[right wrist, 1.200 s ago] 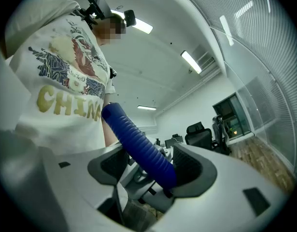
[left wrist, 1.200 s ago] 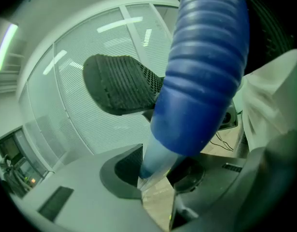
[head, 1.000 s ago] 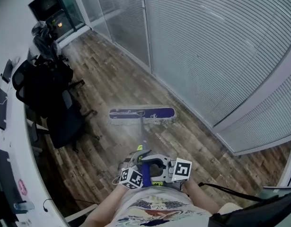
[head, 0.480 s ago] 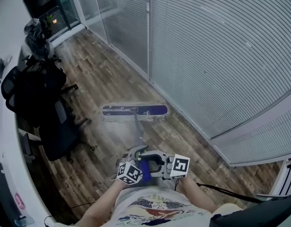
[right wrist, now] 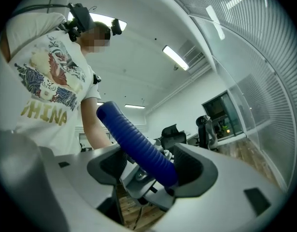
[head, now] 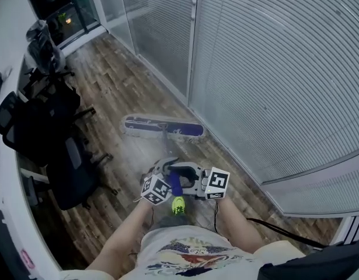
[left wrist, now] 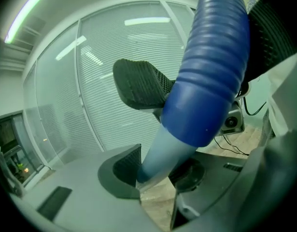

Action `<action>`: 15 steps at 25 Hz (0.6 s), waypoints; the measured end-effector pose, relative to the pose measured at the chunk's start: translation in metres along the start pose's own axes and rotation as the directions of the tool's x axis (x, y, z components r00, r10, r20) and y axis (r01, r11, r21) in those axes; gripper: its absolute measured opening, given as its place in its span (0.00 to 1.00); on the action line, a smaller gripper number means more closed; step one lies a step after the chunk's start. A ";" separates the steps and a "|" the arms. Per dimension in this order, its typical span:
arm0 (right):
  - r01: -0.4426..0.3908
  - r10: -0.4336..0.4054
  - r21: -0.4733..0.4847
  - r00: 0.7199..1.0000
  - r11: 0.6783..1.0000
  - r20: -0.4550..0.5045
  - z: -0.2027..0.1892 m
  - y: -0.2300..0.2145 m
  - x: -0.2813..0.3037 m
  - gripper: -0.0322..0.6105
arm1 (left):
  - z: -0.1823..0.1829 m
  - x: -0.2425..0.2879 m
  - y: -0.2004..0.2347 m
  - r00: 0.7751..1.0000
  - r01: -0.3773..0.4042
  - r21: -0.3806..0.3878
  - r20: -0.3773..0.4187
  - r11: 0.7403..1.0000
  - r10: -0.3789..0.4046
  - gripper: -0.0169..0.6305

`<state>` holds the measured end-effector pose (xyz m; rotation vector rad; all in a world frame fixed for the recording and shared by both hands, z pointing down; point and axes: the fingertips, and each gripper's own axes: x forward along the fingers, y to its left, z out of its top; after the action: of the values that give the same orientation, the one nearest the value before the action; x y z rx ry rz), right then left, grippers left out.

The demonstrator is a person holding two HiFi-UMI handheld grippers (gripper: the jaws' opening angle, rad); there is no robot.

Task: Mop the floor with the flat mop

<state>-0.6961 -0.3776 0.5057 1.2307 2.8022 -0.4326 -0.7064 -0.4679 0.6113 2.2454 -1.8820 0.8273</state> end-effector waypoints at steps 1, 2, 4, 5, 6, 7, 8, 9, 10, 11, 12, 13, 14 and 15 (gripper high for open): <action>0.012 -0.012 0.004 1.000 1.000 0.002 0.002 -0.015 -0.002 0.48 | -0.001 0.010 0.011 1.000 0.006 0.008 -0.009 1.000 -0.006 0.19; 0.024 -0.024 0.008 1.000 1.000 0.002 0.003 -0.028 -0.005 0.48 | -0.002 0.019 0.019 1.000 0.015 0.022 -0.019 1.000 -0.015 0.19; 0.045 -0.045 0.013 0.999 0.999 -0.002 0.004 -0.045 -0.012 0.48 | -0.002 0.034 0.028 0.999 0.037 0.057 -0.039 0.998 -0.034 0.19; 0.053 -0.053 0.014 0.999 0.999 -0.003 0.005 -0.048 -0.015 0.48 | -0.001 0.038 0.029 0.998 0.044 0.072 -0.047 0.996 -0.041 0.19; 0.059 -0.059 0.014 0.998 0.998 -0.003 0.006 -0.049 -0.018 0.48 | 0.001 0.040 0.028 0.998 0.049 0.083 -0.053 0.995 -0.045 0.19; 0.065 -0.065 0.015 0.998 0.998 -0.001 0.006 -0.047 -0.021 0.48 | 0.002 0.041 0.025 0.997 0.051 0.090 -0.057 0.995 -0.046 0.19; 0.071 -0.071 0.018 0.997 0.997 0.002 0.006 -0.042 -0.025 0.48 | 0.004 0.041 0.020 0.997 0.051 0.093 -0.058 0.994 -0.046 0.19; 0.076 -0.076 0.022 0.997 0.997 0.005 0.004 -0.036 -0.029 0.48 | 0.006 0.041 0.012 0.997 0.050 0.093 -0.058 0.994 -0.045 0.19; 0.079 -0.079 0.027 0.997 0.997 0.006 0.002 -0.027 -0.034 0.48 | 0.008 0.040 0.002 0.997 0.049 0.088 -0.059 0.995 -0.043 0.19; 0.080 -0.080 0.032 0.997 0.996 0.010 0.001 -0.017 -0.040 0.48 | 0.010 0.037 -0.009 0.998 0.046 0.077 -0.057 0.996 -0.041 0.19; 0.077 -0.078 0.037 0.997 0.996 0.017 0.000 -0.006 -0.046 0.48 | 0.014 0.034 -0.021 0.998 0.040 0.060 -0.053 0.997 -0.037 0.19; 0.072 -0.073 0.038 0.997 0.997 0.025 0.002 0.006 -0.052 0.48 | 0.020 0.032 -0.032 0.998 0.032 0.040 -0.047 0.999 -0.030 0.19; 0.065 -0.066 0.037 0.997 0.997 0.033 0.006 0.017 -0.058 0.48 | 0.027 0.029 -0.042 0.999 0.023 0.023 -0.041 0.999 -0.022 0.19; 0.057 -0.059 0.037 0.998 0.998 0.038 0.009 0.029 -0.065 0.48 | 0.034 0.026 -0.053 0.999 0.016 0.010 -0.037 1.000 -0.015 0.19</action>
<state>-0.6315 -0.4075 0.5008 1.1369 2.8150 -0.5064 -0.6429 -0.4926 0.6086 2.2315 -1.8460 0.8726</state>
